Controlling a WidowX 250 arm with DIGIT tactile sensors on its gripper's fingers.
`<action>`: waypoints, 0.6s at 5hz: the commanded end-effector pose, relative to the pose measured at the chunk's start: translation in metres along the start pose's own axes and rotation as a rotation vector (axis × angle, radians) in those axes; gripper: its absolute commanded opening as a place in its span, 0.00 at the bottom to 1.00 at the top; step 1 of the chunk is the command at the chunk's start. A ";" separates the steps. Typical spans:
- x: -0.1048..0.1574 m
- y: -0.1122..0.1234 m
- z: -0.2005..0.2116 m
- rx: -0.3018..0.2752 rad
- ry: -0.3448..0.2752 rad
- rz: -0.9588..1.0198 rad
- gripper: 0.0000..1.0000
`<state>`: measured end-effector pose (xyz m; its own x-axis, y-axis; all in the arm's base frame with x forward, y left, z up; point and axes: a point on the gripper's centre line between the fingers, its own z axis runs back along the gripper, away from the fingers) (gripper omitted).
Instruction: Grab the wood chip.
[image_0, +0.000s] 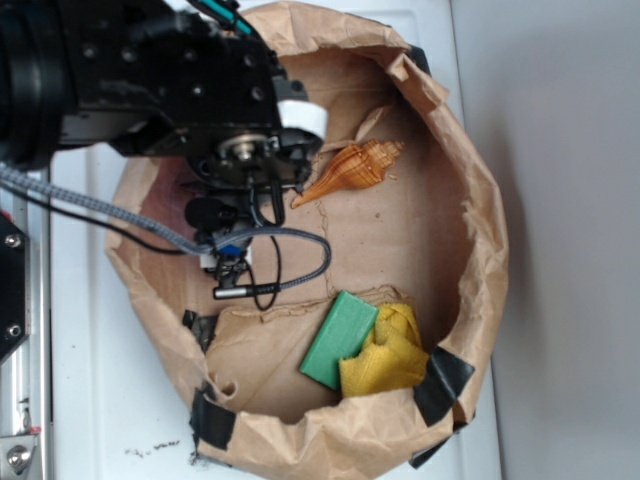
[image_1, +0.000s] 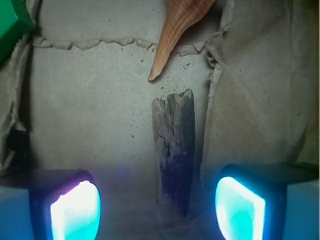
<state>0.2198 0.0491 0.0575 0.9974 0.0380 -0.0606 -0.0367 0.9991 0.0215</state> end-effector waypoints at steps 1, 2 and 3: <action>0.021 -0.005 -0.002 0.055 -0.082 -0.019 1.00; 0.024 0.004 -0.002 0.051 -0.107 -0.016 1.00; 0.028 0.011 -0.005 0.044 -0.107 -0.018 1.00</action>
<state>0.2390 0.0602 0.0408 0.9997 0.0243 0.0027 -0.0244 0.9979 0.0607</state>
